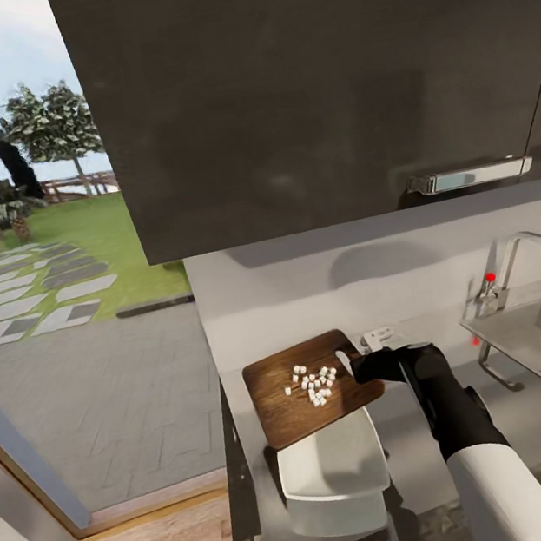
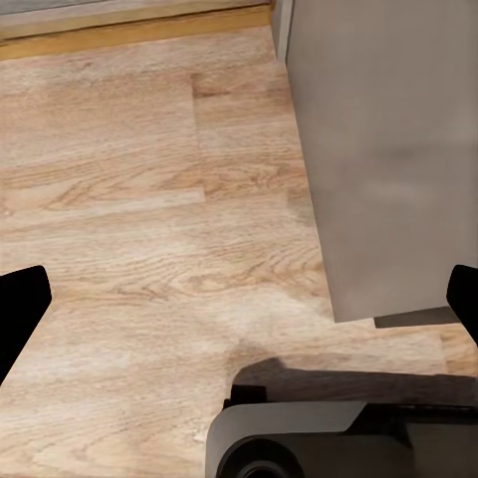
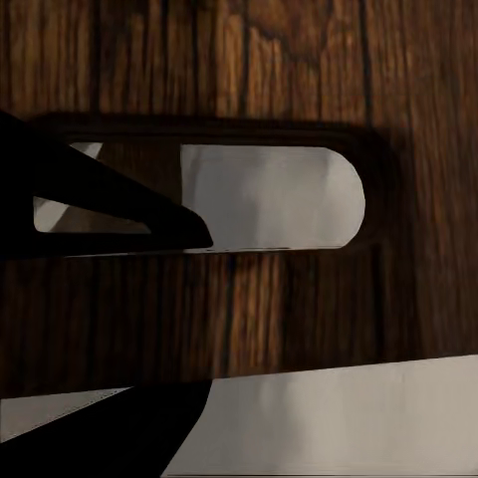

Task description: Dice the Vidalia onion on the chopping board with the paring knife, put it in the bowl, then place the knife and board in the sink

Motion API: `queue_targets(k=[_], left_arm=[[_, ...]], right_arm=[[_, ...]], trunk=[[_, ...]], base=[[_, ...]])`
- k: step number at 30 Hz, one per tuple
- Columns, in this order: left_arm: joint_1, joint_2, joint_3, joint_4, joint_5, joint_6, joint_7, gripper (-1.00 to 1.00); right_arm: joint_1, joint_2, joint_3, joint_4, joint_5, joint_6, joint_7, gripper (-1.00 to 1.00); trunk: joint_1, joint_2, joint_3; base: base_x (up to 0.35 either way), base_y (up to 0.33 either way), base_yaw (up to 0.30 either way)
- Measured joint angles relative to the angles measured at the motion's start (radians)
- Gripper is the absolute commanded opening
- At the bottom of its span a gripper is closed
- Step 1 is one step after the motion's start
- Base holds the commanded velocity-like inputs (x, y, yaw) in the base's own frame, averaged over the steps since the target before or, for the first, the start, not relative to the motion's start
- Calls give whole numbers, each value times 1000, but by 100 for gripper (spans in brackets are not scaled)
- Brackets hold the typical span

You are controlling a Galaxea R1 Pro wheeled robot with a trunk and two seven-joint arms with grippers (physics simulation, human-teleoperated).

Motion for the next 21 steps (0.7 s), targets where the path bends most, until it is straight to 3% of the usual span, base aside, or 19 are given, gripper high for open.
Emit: queue_targets(k=[6, 9, 13, 21], left_arm=[[0, 0, 0, 0, 0, 0, 0, 100], [0, 0, 0, 0, 0, 0, 0, 100], [0, 0, 0, 0, 0, 0, 0, 100], [0, 0, 0, 0, 0, 0, 0, 100]], right_arm=[[0, -10, -2, 16, 0, -18, 7, -100], [0, -10, -5, 47, 0, -61, 7, -100], [0, -11, -36, 73, -1, -110, 15, -100], [0, -11, -44, 98, 0, -168, 41, -100]], trunk=[[0, 0, 0], [0, 0, 0], [0, 0, 0], [0, 0, 0]], base=[[0, 0, 0], [0, 0, 0], [0, 0, 0], [0, 0, 0]])
